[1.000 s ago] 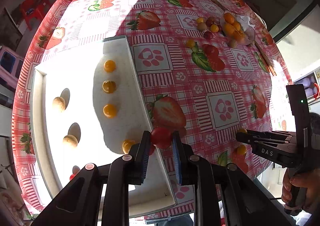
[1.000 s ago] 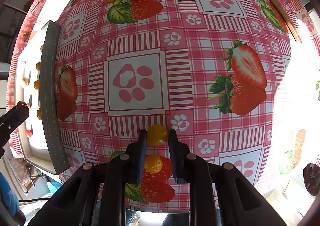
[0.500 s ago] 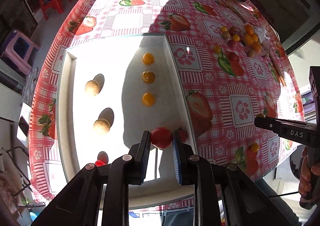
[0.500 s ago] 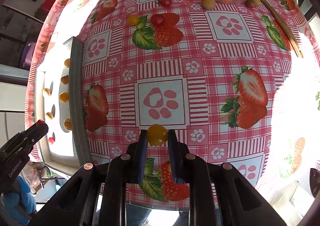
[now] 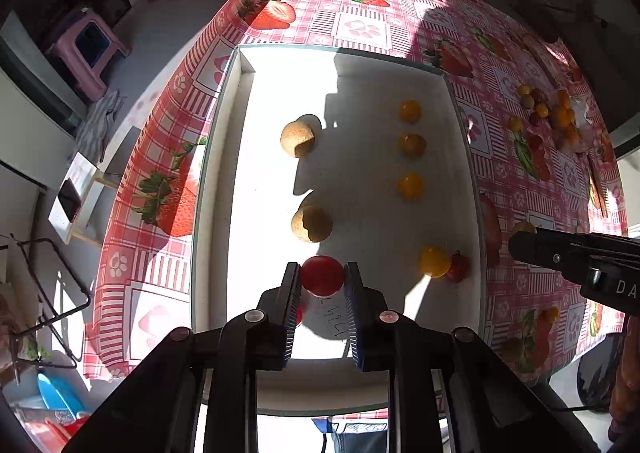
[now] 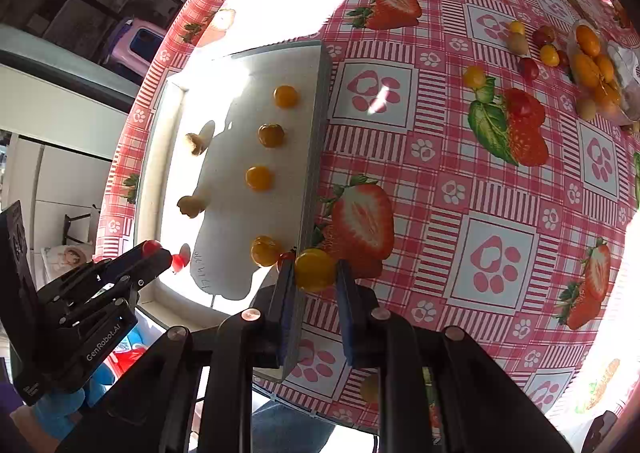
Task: Organize fruits
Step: 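Carry both tomatoes over the white tray and open both tools to release them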
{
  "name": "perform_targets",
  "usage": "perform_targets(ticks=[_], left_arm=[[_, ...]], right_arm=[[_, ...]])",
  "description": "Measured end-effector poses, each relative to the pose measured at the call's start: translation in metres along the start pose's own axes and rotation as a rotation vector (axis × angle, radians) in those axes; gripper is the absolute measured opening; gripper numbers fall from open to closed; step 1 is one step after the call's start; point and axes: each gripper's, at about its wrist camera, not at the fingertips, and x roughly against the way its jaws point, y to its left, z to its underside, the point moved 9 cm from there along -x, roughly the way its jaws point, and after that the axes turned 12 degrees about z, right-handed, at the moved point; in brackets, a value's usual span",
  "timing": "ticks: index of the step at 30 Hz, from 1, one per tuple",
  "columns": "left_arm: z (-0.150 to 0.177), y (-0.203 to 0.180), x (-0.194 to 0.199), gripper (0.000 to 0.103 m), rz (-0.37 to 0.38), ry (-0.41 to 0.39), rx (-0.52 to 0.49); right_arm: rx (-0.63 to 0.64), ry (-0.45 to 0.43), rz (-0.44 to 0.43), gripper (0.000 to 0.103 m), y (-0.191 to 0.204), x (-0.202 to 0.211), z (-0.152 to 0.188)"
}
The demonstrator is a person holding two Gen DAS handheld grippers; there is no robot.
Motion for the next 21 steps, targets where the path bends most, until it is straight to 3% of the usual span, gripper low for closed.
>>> perform_targets(ticks=[11,21], left_arm=[[-0.049,0.032,-0.026,0.023,-0.049,-0.029,0.01],[-0.05,0.043,-0.047,0.023,-0.061,0.021,0.024]], right_arm=[[0.101,0.04,0.019,0.022,0.042,-0.034,-0.025],[0.131,0.085,0.054,0.022,0.06,-0.062,-0.029]])
